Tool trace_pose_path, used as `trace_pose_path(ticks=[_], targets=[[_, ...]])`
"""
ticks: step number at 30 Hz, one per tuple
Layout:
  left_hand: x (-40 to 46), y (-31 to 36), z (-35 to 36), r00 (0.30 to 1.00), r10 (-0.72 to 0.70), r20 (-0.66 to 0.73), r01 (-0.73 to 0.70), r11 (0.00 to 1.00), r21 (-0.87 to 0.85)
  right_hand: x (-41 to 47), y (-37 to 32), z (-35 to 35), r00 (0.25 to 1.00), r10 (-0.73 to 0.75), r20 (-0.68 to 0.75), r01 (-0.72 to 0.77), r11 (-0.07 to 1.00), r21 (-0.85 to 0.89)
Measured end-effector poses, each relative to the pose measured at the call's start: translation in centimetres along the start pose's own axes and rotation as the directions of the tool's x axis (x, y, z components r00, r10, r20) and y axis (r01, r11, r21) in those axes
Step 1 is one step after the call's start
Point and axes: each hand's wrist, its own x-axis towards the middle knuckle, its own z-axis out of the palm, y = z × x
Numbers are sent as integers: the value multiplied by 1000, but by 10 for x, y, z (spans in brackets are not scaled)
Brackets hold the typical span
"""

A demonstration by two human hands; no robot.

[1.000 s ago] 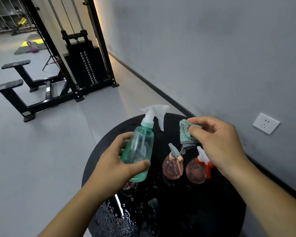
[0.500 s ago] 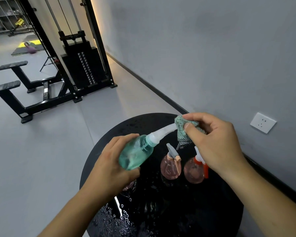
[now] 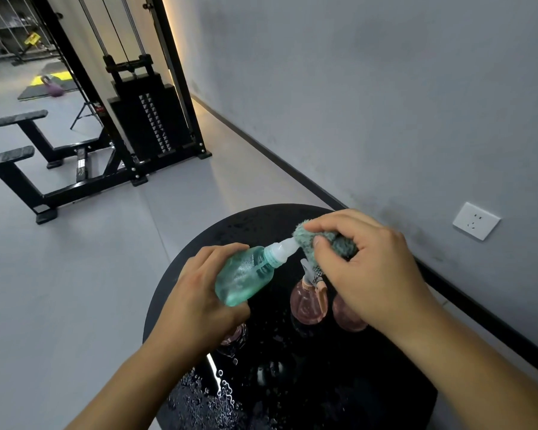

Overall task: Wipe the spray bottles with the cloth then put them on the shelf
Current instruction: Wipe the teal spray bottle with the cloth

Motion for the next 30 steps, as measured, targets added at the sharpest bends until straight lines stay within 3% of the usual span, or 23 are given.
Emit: trace_pose_path(ticks=[4,10,15,22,28,30], targets=[[1,2,-1,1000,8,7,-8,1000,6,5,9,-3,995,94,-28,-94,995,-17],[-1,1,1,1000,-10,30,9,999,50,-6,-7,4,994,-61,88,60,998,15],[0,3,0,1000,2,26,-3,999,52,3,2,-3,999,45,-19,-45,999,-12],[-1,6,3,997,-8,75,4,999,53,-7,-8,2,993,-96,68,94,995,23],[-2,6,2,996,-31,78,28,999,46,1,6,-2,1000,12,7,-12,998,-55],[-1,8,4,995,-47,89,43,998,48,0,3,-4,1000,-21,-17,20,999,-35]])
